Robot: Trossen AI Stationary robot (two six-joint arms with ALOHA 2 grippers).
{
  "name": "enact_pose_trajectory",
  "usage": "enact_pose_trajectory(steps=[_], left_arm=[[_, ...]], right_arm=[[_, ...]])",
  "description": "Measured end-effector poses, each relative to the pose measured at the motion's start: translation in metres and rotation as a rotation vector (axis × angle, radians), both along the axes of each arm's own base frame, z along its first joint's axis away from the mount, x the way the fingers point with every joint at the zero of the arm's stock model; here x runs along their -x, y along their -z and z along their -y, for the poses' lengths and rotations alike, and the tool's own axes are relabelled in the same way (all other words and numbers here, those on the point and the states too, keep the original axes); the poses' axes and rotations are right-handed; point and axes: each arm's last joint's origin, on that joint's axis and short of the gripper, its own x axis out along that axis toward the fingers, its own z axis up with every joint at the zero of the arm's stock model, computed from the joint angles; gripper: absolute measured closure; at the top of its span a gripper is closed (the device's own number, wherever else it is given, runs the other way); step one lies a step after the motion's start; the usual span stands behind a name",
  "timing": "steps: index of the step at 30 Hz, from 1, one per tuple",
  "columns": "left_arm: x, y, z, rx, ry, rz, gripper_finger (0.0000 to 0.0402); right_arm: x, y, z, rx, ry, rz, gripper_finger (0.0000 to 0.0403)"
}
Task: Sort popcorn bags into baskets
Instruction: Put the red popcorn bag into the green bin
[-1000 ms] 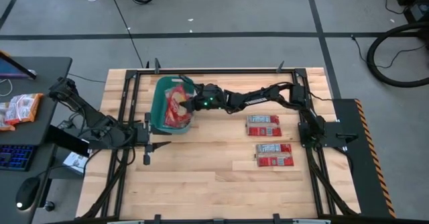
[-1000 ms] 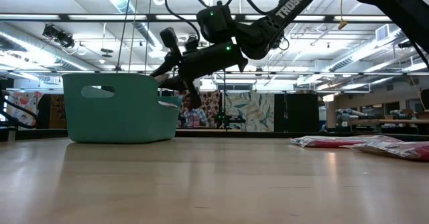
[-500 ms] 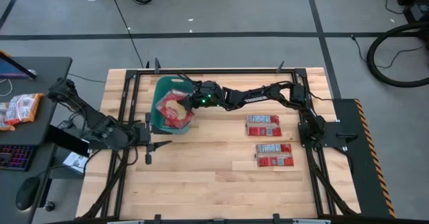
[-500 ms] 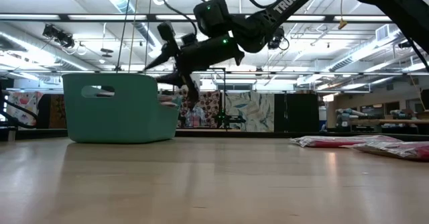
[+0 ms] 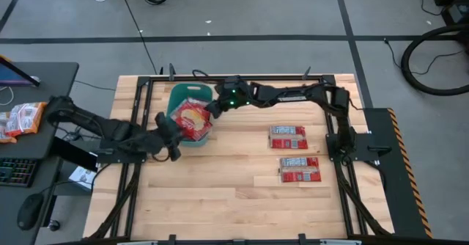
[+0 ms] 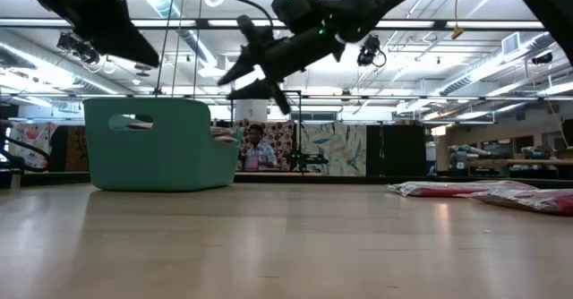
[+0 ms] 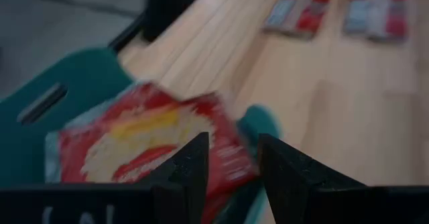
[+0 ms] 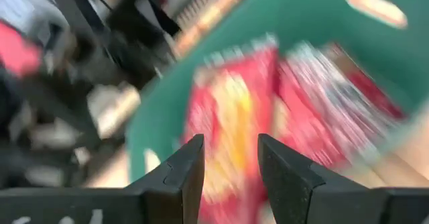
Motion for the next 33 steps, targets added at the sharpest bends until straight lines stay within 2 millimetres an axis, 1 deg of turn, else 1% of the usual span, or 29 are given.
enact_pose_trajectory(steps=[3, 6, 9, 12, 16, 19, 23, 29, 33], left_arm=[[-0.003, 0.002, -0.014, 0.031, -0.023, -0.046, 0.0269], [-0.005, 0.004, -0.030, 0.066, -0.039, -0.087, 0.0269], [-0.006, 0.009, -0.044, 0.097, -0.067, -0.147, 0.0269], [-0.007, 0.013, -0.056, 0.114, -0.114, -0.191, 0.0269], [-0.010, 0.019, -0.071, 0.129, -0.148, -0.246, 0.0269], [-0.011, 0.024, -0.080, 0.121, -0.155, -0.292, 0.0269], [-0.014, 0.024, -0.088, 0.070, -0.141, -0.301, 0.0269], [-0.025, 0.021, -0.102, -0.064, -0.095, -0.284, 0.0269], [-0.027, 0.017, -0.107, -0.083, -0.090, -0.280, 0.0269]], right_arm=[[0.013, -0.007, -0.008, 0.055, -0.024, -0.125, 0.0258], [0.024, -0.014, -0.021, 0.113, -0.021, -0.234, 0.0258], [0.028, -0.014, -0.037, 0.169, -0.051, -0.309, 0.0258], [0.027, -0.005, -0.052, 0.266, -0.079, -0.385, 0.0259], [0.018, 0.015, -0.069, 0.447, -0.114, -0.469, 0.0259], [0.014, 0.023, -0.078, 0.510, -0.125, -0.487, 0.0259], [0.013, 0.025, -0.079, 0.568, -0.124, -0.506, 0.0259], [0.009, 0.021, -0.072, 0.608, -0.112, -0.456, 0.0259], [0.010, 0.023, -0.070, 0.629, -0.106, -0.482, 0.0259]])
